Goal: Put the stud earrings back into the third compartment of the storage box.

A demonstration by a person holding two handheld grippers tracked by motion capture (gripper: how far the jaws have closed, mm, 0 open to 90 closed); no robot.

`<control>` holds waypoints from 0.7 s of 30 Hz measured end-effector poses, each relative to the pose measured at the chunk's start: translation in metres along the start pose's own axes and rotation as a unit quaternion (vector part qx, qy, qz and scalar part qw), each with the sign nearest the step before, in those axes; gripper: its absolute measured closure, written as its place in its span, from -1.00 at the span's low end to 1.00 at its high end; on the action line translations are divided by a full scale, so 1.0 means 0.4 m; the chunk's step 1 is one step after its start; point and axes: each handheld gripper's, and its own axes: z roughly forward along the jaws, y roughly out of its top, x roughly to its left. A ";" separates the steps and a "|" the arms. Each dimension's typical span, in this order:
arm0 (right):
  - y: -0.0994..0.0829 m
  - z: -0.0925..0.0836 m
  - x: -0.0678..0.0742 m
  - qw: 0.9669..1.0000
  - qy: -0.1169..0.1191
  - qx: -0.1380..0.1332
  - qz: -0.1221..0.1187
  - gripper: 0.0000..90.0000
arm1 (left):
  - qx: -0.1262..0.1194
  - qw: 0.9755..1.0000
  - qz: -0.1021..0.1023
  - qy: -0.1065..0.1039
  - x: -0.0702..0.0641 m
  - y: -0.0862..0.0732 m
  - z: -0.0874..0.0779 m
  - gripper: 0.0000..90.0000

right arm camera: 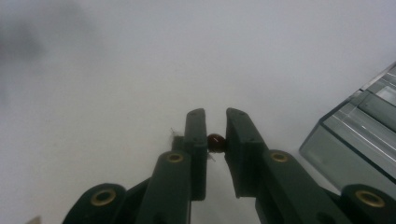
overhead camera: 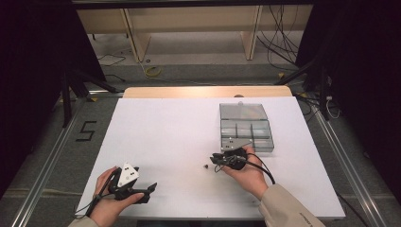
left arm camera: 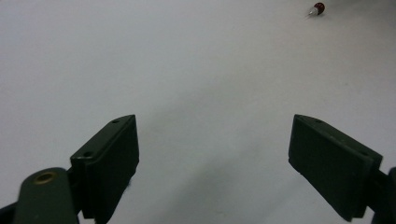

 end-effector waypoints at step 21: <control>0.007 -0.036 -0.021 1.000 -0.019 -0.012 0.010 0.76 | 0.001 1.000 0.000 -0.001 -0.001 -0.001 0.001 -0.65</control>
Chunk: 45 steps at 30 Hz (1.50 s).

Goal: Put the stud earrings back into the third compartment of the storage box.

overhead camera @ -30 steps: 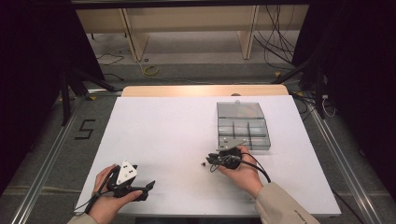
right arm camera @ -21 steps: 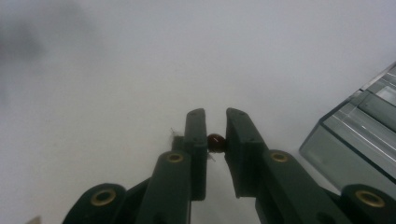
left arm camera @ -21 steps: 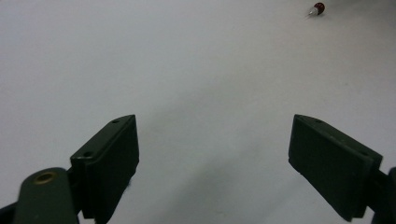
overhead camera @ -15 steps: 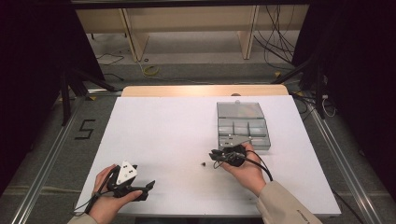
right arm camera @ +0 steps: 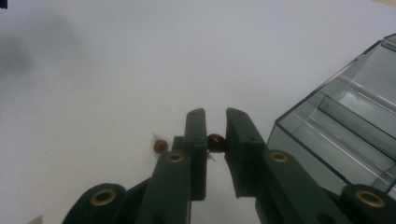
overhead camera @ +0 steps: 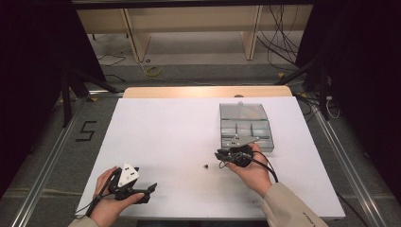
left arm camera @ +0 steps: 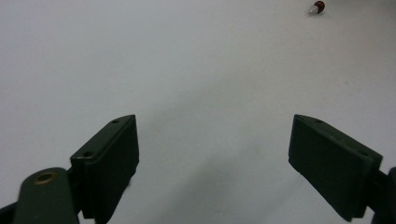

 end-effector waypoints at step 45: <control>0.012 -0.064 -0.061 0.998 -0.054 -0.035 0.011 0.77 | 0.003 1.000 0.001 0.000 0.000 0.000 0.001 -0.65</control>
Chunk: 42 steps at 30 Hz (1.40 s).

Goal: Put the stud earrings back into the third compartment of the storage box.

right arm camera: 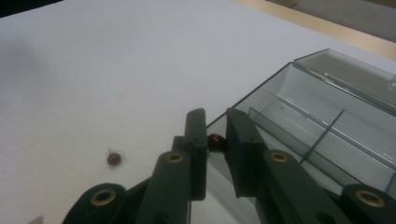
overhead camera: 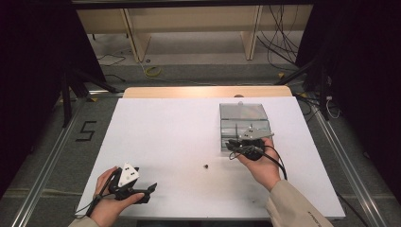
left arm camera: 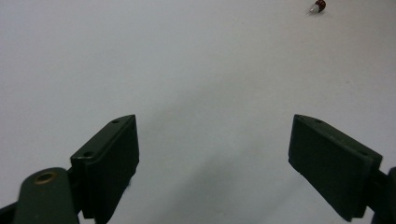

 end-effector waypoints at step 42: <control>-0.012 -0.055 -0.103 0.997 -0.066 -0.014 0.037 0.77 | 0.001 1.000 0.000 -0.001 0.000 -0.001 0.002 -0.65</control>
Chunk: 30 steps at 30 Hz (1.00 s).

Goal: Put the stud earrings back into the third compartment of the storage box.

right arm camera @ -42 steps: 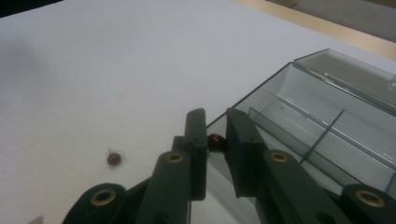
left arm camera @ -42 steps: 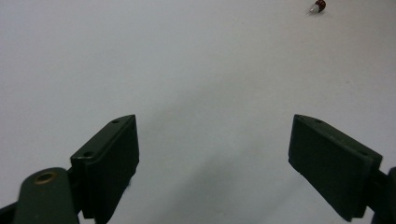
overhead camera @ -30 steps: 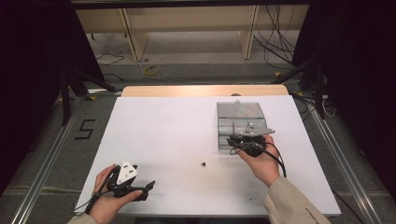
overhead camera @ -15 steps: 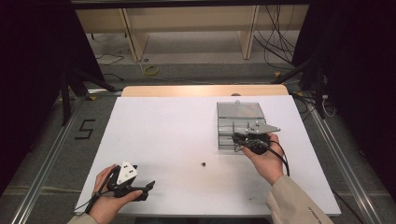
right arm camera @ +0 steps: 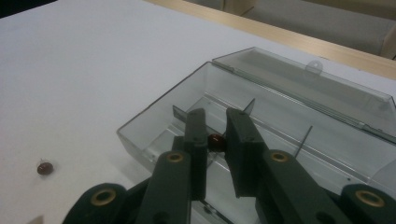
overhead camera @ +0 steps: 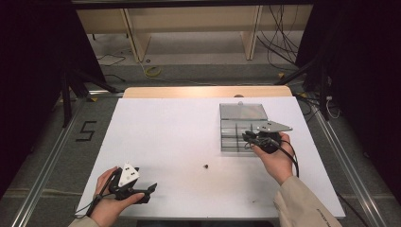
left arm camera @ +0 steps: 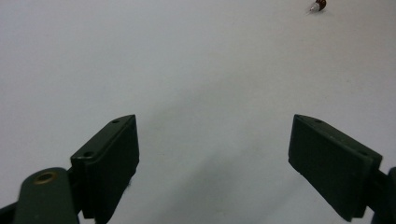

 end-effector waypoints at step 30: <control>-0.020 -0.012 -0.113 0.998 -0.054 0.012 0.032 0.76 | 0.002 1.000 0.001 0.001 -0.001 0.001 0.003 -0.65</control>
